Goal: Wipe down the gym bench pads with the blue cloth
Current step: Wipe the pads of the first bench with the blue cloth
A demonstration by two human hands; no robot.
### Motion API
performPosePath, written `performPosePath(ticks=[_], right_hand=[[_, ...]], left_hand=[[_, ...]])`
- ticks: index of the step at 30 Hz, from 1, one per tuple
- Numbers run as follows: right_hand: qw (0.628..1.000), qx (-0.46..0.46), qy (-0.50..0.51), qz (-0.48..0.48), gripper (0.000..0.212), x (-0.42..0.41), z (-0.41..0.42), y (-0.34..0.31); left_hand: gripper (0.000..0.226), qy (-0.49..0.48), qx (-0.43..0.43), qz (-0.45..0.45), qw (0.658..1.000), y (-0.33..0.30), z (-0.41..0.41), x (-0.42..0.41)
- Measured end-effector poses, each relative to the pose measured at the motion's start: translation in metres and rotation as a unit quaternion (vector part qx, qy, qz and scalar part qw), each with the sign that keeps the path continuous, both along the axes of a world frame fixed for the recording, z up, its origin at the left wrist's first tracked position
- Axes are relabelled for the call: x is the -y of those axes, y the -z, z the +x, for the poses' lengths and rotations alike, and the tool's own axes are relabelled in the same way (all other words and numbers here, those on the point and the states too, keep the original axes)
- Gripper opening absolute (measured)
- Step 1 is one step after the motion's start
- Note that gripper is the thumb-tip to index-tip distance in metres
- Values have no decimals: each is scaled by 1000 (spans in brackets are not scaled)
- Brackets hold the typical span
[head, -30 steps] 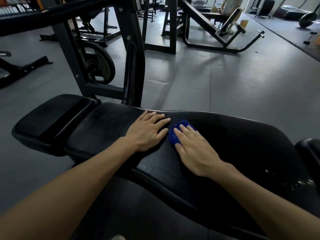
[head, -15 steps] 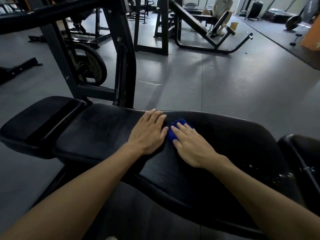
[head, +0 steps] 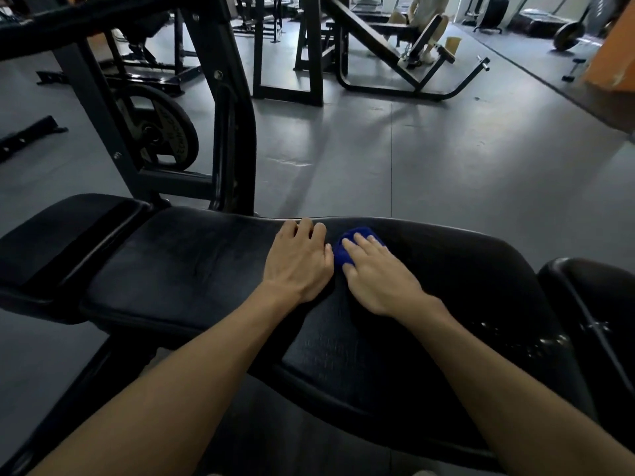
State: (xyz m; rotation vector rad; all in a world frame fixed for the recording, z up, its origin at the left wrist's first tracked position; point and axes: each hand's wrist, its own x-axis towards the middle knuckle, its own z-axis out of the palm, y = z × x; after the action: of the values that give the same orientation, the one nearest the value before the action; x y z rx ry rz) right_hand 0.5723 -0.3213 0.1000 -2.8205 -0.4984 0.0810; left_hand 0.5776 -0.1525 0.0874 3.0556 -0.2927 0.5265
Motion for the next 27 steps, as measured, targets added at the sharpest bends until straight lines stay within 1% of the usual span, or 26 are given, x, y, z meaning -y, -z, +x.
performPosePath(ticks=[3, 5, 7, 9, 11, 13, 15, 17, 19, 24, 27], right_hand=[[999, -12, 45, -16, 57, 4, 59, -9], [997, -17, 72, -15, 56, 3, 75, -12], [997, -16, 73, -25, 59, -3, 53, -11], [998, 11, 50, -28, 60, -7, 7, -4], [999, 27, 19, -9, 60, -6, -31, 2], [1000, 3, 9, -8, 60, 2, -18, 4], [999, -19, 22, -19, 59, 10, 25, -1], [997, -44, 52, -21, 55, 14, 60, -16], [996, -50, 72, -17, 50, 12, 73, -25], [997, -37, 72, -8, 57, 5, 32, -18], [996, -45, 79, -4, 59, 1, -1, -15]], left_hand=[[49, 26, 20, -27, 999, 3, -2, -6], [55, 46, 18, -35, 998, 3, -1, -6], [59, 50, -1, -38, 998, 6, 3, -6], [60, 36, -16, -42, 998, 11, 7, -5], [60, 30, -18, -47, 998, 12, 9, -6], [59, 29, -15, -44, 999, 11, 6, -4], [59, 29, -12, -43, 999, 10, 2, -4], [59, 29, -18, -50, 998, 8, 1, -4], [58, 27, -20, -60, 998, 6, 1, -3], [54, 28, -9, -69, 997, -1, -2, 2], [48, 31, 6, -47, 998, -6, -8, 4]])
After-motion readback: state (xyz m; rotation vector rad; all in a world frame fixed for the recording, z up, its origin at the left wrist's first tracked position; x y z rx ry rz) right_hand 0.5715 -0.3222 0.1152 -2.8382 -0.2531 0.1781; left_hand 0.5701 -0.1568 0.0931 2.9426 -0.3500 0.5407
